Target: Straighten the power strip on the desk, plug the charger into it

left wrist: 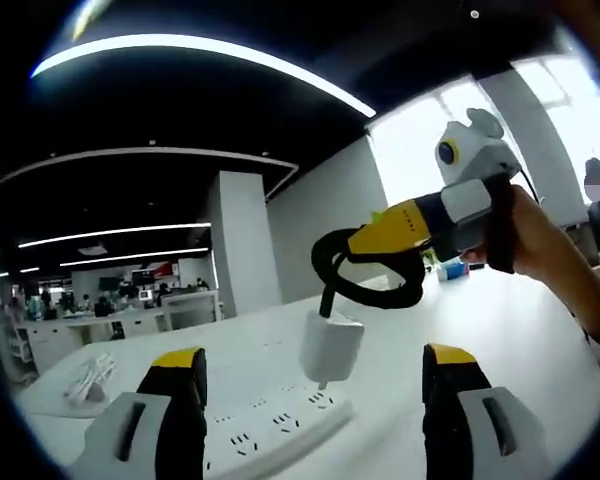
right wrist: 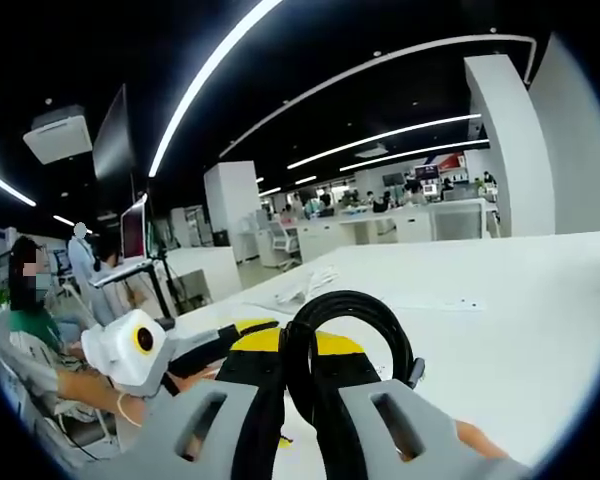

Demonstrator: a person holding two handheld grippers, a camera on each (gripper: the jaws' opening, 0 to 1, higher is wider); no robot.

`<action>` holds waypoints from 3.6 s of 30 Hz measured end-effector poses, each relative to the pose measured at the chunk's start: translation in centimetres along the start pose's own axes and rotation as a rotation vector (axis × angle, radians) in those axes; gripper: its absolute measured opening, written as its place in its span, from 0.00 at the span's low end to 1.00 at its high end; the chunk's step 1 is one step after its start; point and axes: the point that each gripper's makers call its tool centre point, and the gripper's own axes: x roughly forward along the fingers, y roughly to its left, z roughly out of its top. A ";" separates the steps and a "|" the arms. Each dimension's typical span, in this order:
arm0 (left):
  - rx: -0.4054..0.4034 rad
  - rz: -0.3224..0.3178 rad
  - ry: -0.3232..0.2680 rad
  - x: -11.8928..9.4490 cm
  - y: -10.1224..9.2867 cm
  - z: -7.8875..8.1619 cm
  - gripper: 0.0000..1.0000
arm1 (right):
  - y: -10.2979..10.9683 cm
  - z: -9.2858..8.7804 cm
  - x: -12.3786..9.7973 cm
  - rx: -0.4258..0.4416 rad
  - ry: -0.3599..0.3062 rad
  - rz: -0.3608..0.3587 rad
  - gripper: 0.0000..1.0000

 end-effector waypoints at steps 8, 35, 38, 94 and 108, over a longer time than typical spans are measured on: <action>0.000 0.015 0.010 0.7 0.1 -0.5 0.87 | -0.2 0.1 0.1 0.004 -0.001 0.001 0.06; 0.075 0.079 0.008 2.4 -0.1 -0.6 0.76 | 1.1 0.1 0.3 0.012 -0.002 0.017 0.06; 0.088 0.087 0.008 2.4 0.1 -0.6 0.75 | 1.2 -0.2 0.5 0.012 0.003 0.019 0.06; 0.106 -0.466 0.105 3.2 -2.0 -2.3 0.28 | 0.7 -1.4 1.1 -0.001 0.086 0.031 0.07; 0.118 -0.588 0.116 3.0 -1.8 -2.9 0.28 | 0.4 -1.7 2.0 -0.020 0.113 0.027 0.07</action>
